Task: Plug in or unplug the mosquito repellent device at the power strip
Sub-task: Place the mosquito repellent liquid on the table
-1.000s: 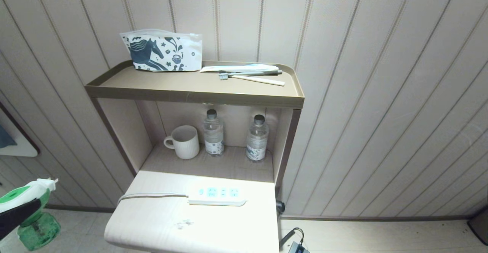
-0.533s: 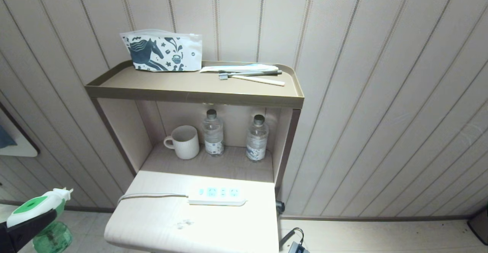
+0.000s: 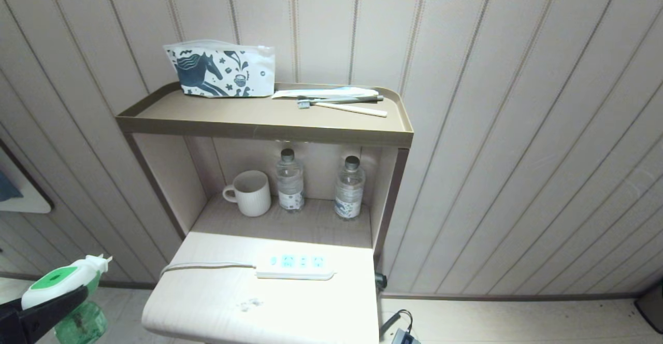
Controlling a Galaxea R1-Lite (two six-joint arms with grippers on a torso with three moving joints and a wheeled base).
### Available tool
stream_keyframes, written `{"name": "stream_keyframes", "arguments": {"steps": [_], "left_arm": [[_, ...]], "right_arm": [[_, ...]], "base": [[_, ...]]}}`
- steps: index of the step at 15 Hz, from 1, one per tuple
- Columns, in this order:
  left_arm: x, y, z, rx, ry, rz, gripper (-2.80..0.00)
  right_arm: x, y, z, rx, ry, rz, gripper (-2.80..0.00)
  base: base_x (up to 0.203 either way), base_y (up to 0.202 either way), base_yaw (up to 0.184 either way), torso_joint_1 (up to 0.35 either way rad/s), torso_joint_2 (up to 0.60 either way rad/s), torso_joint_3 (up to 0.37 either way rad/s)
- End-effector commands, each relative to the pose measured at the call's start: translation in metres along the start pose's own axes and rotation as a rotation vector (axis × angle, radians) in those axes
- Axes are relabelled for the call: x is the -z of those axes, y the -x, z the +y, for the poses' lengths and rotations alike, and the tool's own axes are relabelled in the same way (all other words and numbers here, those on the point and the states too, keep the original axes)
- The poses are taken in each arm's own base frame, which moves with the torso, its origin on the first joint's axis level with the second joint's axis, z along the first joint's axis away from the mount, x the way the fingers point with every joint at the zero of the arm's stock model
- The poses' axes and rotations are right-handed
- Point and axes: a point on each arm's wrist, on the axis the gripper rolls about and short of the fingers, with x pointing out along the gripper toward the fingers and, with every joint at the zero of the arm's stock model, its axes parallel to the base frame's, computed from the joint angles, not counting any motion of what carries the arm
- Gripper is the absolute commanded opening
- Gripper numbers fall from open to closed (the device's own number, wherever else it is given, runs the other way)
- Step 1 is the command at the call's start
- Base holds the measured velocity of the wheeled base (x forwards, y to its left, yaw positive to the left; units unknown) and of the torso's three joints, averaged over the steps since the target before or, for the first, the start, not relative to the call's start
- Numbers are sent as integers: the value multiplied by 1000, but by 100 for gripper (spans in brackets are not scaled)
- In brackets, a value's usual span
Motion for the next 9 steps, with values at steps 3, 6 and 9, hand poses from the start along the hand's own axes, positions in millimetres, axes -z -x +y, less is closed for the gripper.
{"name": "stream_keyframes", "arguments": {"steps": [3,6,9], "left_arm": [[-4,-4,-2,4,-13,-35,-280],[-4,-8,-3,-2,-18,-15,-280],[-5,-8,-4,0,-16,-19,-280]], "right_arm": [[12,0,4,-155,-39,-63,-280],[12,0,4,-136,-47,-60,-280],[12,0,4,-129,-60,-60,-280]], "base": [[0,0,0,0,0,0],[0,0,0,0,0,0],[0,0,0,-6,13,9]]}}
